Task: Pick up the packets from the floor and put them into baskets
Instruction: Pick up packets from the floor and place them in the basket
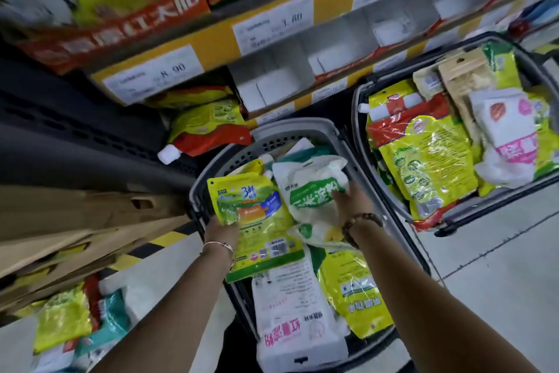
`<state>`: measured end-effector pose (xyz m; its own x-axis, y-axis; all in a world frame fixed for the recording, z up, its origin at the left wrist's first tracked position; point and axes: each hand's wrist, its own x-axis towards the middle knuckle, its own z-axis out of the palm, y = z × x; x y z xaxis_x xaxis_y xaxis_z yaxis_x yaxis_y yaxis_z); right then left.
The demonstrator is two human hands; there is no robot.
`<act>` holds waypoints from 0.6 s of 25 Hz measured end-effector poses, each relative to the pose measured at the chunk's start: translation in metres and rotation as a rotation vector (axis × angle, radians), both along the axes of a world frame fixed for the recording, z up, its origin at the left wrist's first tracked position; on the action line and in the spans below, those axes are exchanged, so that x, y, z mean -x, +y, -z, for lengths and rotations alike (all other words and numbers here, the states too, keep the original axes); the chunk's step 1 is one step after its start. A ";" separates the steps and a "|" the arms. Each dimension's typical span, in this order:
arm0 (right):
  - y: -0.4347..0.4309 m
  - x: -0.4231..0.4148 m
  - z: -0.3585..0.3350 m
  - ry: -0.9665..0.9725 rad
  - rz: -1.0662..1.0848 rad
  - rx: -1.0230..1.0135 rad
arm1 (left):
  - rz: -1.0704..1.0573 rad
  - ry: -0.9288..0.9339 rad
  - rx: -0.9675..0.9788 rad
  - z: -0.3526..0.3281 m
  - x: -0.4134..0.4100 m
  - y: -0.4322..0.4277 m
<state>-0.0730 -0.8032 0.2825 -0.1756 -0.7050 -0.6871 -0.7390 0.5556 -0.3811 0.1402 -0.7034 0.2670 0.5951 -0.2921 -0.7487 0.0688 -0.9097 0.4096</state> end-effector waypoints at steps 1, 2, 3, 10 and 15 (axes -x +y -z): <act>0.000 0.002 0.004 0.091 -0.034 -0.006 | 0.021 -0.010 0.007 0.003 -0.001 0.004; 0.004 0.005 0.006 0.174 -0.134 0.013 | 0.092 -0.066 0.005 0.005 -0.001 0.012; 0.013 0.007 0.006 0.234 -0.274 0.056 | 0.222 -0.147 -0.012 0.002 0.000 0.023; 0.083 0.005 0.005 0.204 -0.675 0.013 | 0.963 -0.205 -0.105 0.002 0.061 0.065; 0.078 -0.003 0.027 0.265 -0.732 -0.074 | 1.013 -0.222 -0.245 0.019 0.065 0.052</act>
